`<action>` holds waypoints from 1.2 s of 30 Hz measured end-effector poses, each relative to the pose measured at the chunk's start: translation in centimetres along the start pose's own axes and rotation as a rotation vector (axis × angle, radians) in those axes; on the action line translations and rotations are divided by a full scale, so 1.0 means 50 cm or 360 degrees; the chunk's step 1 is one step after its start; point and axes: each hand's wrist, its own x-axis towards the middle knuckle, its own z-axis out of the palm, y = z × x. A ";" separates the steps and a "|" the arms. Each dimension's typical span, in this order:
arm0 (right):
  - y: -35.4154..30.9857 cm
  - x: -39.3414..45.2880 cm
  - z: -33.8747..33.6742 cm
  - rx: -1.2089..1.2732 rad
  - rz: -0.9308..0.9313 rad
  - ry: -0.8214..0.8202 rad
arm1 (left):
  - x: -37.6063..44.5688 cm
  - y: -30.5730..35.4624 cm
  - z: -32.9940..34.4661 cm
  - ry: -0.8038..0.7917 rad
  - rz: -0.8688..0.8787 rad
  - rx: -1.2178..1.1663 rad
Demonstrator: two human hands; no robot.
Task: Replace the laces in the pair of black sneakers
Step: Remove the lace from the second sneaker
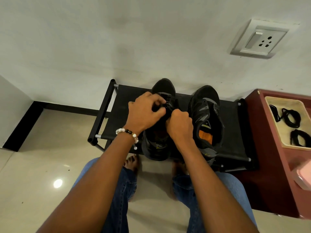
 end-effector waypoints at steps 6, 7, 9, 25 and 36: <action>-0.001 -0.004 0.000 0.0009 -0.0007 -0.0004 | -0.004 0.017 0.035 0.0250 0.0199 0.0776; 0.000 -0.005 0.000 0.0014 -0.0002 0.0001 | -0.003 0.019 0.039 0.0272 0.0193 0.0746; -0.001 -0.005 0.000 0.0011 0.0011 0.0011 | -0.001 0.022 0.040 0.0241 0.0089 0.0554; 0.001 0.002 0.009 0.0041 0.0031 0.0028 | 0.010 0.018 -0.040 0.0460 -0.0467 -0.1414; 0.003 0.002 0.010 0.0006 0.0023 0.0016 | 0.001 0.028 0.041 0.0154 0.0160 0.0659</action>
